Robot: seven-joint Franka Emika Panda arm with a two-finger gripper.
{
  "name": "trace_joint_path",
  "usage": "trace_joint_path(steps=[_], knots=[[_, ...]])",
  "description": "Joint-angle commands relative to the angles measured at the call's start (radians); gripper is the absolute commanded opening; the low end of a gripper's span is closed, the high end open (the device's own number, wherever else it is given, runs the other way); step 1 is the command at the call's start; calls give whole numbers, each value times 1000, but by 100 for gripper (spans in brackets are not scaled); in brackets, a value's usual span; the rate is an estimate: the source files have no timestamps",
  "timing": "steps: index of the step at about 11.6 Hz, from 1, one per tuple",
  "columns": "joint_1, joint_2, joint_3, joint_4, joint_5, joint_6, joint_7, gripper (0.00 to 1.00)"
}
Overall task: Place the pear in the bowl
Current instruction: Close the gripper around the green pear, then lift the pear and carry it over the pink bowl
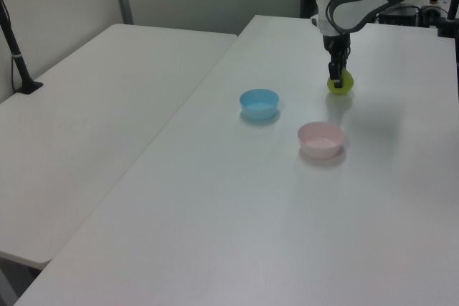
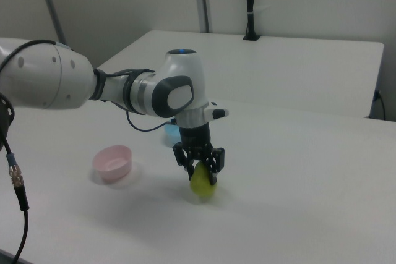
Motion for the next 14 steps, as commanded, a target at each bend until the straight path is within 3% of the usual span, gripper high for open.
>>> trace_joint_path(steps=[1, 5, 9, 14], knots=[[2, -109, -5, -9, -11, -70, -23, 24], [18, -219, 8, -9, -9, -166, -6, 25], [172, -278, 9, -1, 35, -233, 141, 27], [373, -263, 9, -25, 55, -228, 380, 29]])
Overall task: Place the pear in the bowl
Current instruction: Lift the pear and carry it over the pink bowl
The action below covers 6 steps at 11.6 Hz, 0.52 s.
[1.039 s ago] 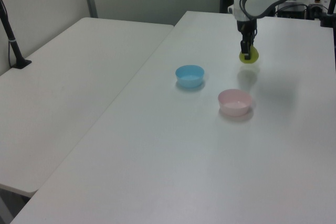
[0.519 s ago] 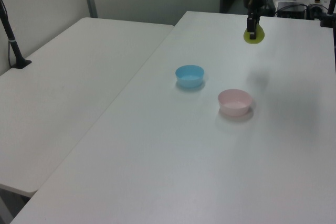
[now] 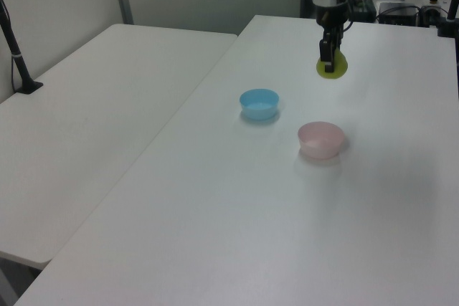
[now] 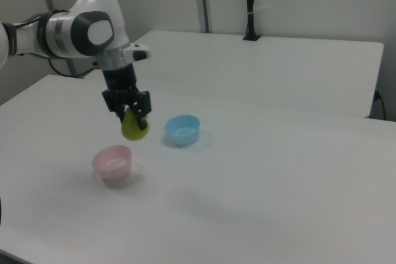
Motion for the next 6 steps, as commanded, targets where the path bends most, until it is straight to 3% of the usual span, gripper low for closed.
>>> trace_joint_path(steps=[1, 6], knots=[[108, -10, -12, -42, 17, -6, 107, 29], [172, -4, -12, -178, 54, 191, 107, 29]])
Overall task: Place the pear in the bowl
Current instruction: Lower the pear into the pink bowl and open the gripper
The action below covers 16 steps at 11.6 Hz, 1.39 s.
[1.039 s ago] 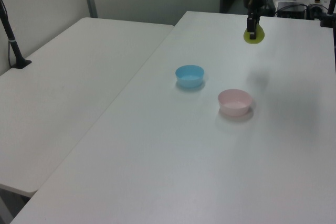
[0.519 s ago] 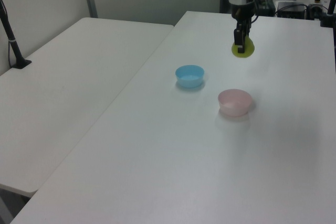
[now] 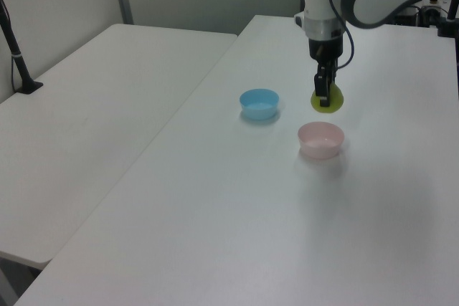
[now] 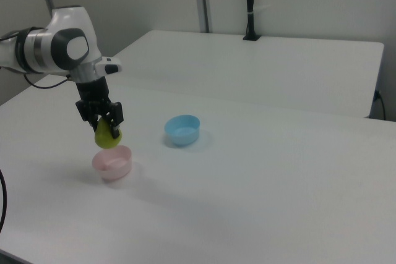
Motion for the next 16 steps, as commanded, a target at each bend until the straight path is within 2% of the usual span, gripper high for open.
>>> trace_joint_path(steps=[1, 6, 8, 12, 16], knots=[[25, -3, -11, -111, 14, 149, 9, 30], [56, 81, -11, -108, 15, 240, 10, 37], [56, 98, -11, -105, 14, 243, 12, 54], [49, 89, -12, -98, 14, 230, 12, 100], [20, 23, -31, -6, 12, 67, 10, 100]])
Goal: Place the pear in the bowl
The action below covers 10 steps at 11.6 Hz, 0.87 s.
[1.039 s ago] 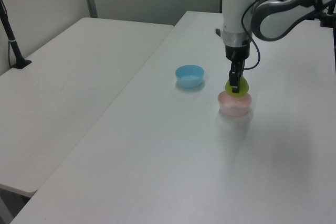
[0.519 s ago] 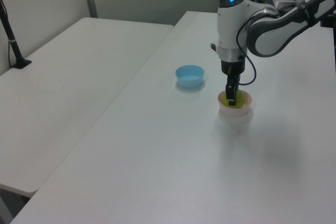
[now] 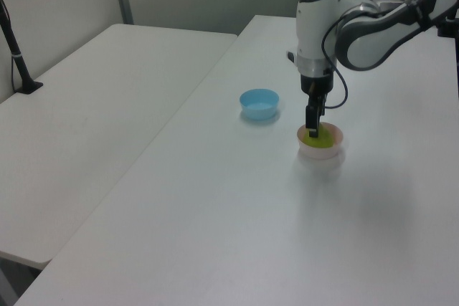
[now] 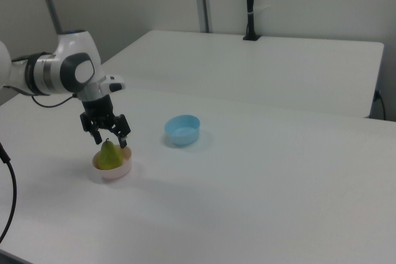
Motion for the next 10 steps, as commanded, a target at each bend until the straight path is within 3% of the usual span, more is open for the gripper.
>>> trace_joint_path(steps=[1, 5, 10], knots=[[-43, -90, -18, 88, 12, -171, -1, 100], [-129, -155, -19, 226, 10, -374, -4, 100], [-193, -198, -21, 306, 12, -446, -13, 100]])
